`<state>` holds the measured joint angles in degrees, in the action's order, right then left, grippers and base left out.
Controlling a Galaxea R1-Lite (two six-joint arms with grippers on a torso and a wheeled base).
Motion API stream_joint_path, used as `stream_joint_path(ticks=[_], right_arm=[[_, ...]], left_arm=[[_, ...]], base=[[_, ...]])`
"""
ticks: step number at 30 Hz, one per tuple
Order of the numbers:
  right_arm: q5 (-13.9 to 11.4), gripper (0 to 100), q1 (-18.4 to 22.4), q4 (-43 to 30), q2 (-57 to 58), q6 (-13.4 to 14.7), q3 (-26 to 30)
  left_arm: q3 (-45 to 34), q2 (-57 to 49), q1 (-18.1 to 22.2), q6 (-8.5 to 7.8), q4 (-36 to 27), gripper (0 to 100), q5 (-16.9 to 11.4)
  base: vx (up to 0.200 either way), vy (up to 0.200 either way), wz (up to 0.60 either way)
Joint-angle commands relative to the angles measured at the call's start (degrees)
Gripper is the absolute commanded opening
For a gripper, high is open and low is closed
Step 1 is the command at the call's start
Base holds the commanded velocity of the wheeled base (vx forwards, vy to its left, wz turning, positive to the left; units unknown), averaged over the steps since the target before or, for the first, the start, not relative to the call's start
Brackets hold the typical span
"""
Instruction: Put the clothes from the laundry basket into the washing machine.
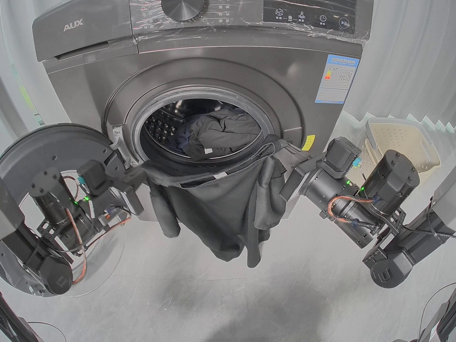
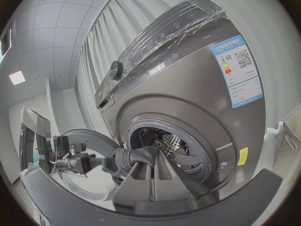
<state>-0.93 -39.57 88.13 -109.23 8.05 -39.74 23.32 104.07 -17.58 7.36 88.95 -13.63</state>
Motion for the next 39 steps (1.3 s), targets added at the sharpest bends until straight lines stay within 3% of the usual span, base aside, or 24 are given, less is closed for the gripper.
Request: stream_joint_path(ticks=[1, 5, 12, 29, 39], right_arm=[[-0.13, 0, 0.28, 0.03, -0.11, -0.05, 0.37], [-0.13, 0, 0.55, 0.03, -0.11, -0.05, 0.63], [-0.22, 0, 0.90, 0.03, 0.24, -0.40, 2.39], [-0.22, 0, 1.25, 0.03, 1.65, -0.58, 0.81], [-0.04, 0, 1.51, 0.03, 1.74, -0.58, 0.63]], left_arm=[[0.50, -8.71, 3.78, 1.78, -0.01, 0, -1.05], [1.64, -10.91, 3.96, 2.92, -0.10, 0, -1.14], [2.17, -12.58, 3.78, 2.92, -0.10, 0, -1.31], [1.29, -11.96, 3.25, 2.39, -0.10, 0, -1.22], [-0.64, -9.24, -0.18, 2.22, -0.10, 0, -0.87]], base=[[0.000, 0.000, 0.00], [0.000, 0.000, 0.00], [0.000, 0.000, 0.00], [0.000, 0.000, 0.00], [0.000, 0.000, 0.00]])
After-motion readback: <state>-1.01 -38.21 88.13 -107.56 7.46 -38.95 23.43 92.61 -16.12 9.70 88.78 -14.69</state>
